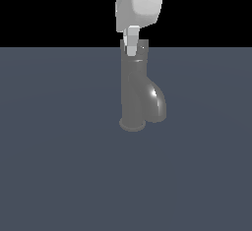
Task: Turn on the faucet by rotating a designated handle.
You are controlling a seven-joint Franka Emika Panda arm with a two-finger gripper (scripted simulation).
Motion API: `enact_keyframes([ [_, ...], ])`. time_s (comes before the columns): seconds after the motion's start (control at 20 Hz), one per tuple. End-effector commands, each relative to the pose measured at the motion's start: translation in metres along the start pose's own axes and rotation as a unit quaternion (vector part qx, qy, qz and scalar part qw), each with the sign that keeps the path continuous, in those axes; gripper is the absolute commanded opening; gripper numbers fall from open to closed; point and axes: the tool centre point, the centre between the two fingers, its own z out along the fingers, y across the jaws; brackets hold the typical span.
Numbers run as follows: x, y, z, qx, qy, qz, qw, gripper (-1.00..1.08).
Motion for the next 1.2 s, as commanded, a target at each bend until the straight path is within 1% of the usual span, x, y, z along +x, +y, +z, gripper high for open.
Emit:
enact_keyframes([
  [0.0,0.021,0.001,0.000,0.001,0.000,0.007,1.0000,-1.00],
  [0.7,0.100,-0.001,0.000,0.000,0.000,0.010,0.9999,-1.00],
  [0.75,0.100,-0.001,0.000,0.000,0.000,0.010,0.9999,-1.00],
  [0.8,0.080,-0.006,0.000,0.000,0.000,-0.006,1.0000,-1.00],
  [1.15,0.100,-0.024,0.000,0.000,0.000,-0.002,1.0000,-1.00],
])
